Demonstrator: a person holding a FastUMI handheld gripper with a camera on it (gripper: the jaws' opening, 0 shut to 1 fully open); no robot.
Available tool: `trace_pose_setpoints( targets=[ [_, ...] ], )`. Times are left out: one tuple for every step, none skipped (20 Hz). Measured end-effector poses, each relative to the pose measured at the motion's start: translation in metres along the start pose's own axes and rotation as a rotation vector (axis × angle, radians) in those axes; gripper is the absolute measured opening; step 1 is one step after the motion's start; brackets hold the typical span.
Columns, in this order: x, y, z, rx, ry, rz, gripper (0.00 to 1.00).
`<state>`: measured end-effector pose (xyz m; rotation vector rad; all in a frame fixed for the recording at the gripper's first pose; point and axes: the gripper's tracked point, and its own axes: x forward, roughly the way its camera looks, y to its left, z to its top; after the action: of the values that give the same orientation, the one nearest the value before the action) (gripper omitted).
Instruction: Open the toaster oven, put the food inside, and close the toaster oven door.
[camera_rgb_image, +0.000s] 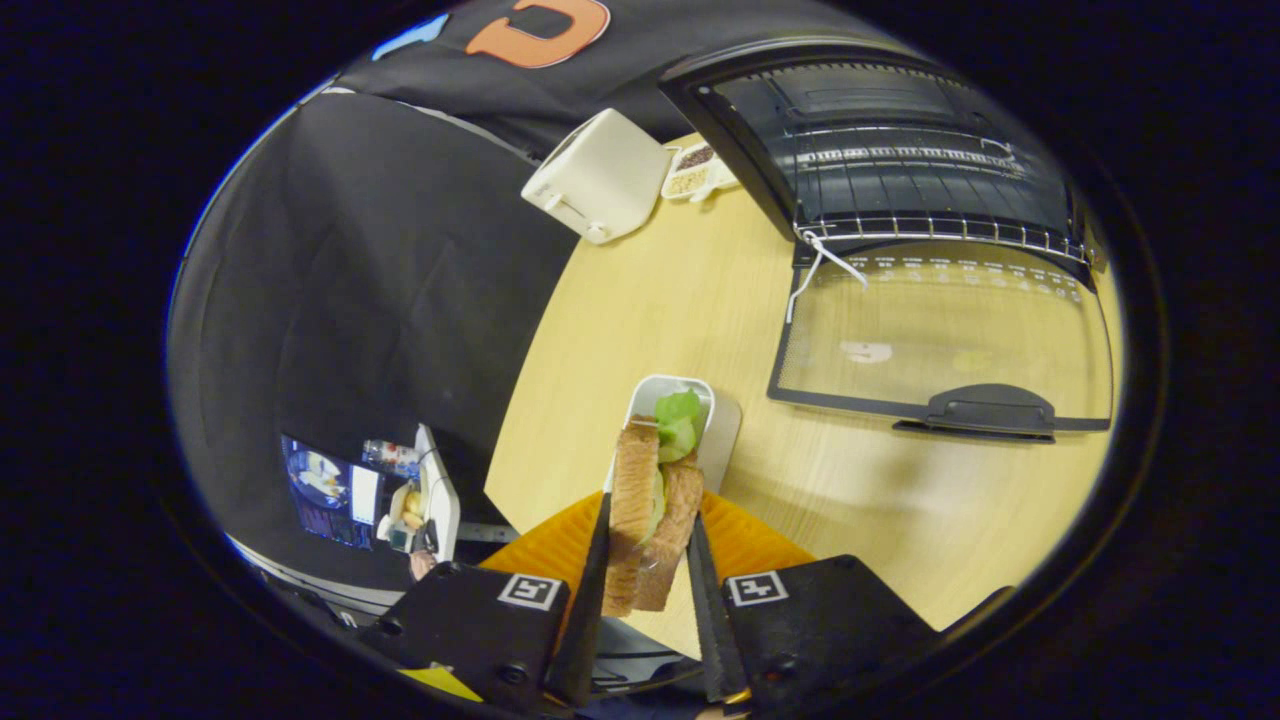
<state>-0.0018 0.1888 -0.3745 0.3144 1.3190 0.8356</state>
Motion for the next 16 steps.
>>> trace_pose_setpoints(
  targets=[
    [-0.002,0.003,-0.001,-0.005,0.003,0.012,0.43],
    [-0.004,0.007,-0.002,-0.007,0.0,0.024,0.42],
    [-0.008,0.011,-0.004,-0.021,0.005,0.039,0.41],
    [-0.009,0.016,-0.003,-0.032,-0.005,0.056,0.41],
    [-0.011,0.019,-0.003,-0.034,-0.013,0.069,0.4],
    [-0.014,0.024,-0.003,-0.026,-0.02,0.086,0.39],
    [-0.017,0.028,0.0,-0.018,-0.032,0.106,0.38],
    [-0.022,0.033,0.002,-0.015,-0.042,0.127,0.37],
    [-0.026,0.039,0.005,-0.008,-0.061,0.15,0.35],
    [-0.031,0.043,0.009,0.002,-0.076,0.173,0.35],
    [-0.035,0.048,0.012,0.009,-0.088,0.194,0.34],
    [-0.042,0.052,0.016,0.022,-0.107,0.214,0.33],
    [-0.047,0.056,0.019,0.028,-0.122,0.234,0.33],
    [-0.053,0.06,0.024,0.041,-0.148,0.256,0.32],
    [-0.06,0.063,0.03,0.046,-0.174,0.281,0.32],
    [-0.067,0.064,0.037,0.058,-0.211,0.295,0.32]
  ],
)
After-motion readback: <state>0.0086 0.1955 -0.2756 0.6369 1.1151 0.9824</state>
